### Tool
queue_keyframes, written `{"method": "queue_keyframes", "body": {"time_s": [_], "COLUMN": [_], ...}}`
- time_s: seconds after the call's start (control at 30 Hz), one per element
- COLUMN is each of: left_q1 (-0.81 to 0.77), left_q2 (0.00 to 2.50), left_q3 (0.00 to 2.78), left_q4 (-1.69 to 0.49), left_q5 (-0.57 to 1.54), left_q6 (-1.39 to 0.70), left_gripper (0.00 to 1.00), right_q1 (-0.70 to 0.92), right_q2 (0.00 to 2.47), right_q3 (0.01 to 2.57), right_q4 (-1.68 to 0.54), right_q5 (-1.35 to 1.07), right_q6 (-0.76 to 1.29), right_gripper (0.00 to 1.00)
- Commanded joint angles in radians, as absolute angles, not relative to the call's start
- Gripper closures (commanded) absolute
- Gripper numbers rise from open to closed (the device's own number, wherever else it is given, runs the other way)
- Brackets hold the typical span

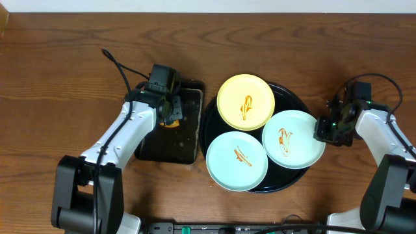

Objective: Clean dirty plates on tray and stack at the side
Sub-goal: 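Grip the rim of the right pale green plate with the right gripper, then lift the sponge with the left gripper over the right green plate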

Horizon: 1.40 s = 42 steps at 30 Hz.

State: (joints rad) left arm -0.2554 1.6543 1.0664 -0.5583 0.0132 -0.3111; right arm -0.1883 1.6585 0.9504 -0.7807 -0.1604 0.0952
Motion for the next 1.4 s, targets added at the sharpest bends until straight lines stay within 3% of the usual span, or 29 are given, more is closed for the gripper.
{"method": "queue_keyframes", "body": {"time_s": [0.0, 0.4, 0.9, 1.37], "left_q1": [-0.250, -0.250, -0.250, -0.250], "left_q2": [1.651, 1.617, 1.330, 1.334], "left_q3": [1.073, 1.074, 1.074, 1.074], "left_q4": [-0.560, -0.547, -0.417, -0.437], "left_q5": [0.014, 0.014, -0.054, 0.004], "left_q6": [-0.316, -0.316, -0.312, -0.313], "left_gripper": [0.91, 0.92, 0.92, 0.92], "right_q1": [-0.193, -0.193, -0.193, -0.191], "right_q2": [1.667, 1.667, 1.667, 1.667], "right_q3": [0.967, 0.967, 0.967, 0.967], "right_q4": [-0.778, -0.778, -0.778, -0.838], "right_q5": [-0.175, -0.173, -0.173, -0.158], "right_q6": [0.101, 0.101, 0.100, 0.101], "right_gripper": [0.80, 0.99, 0.99, 0.99]}}
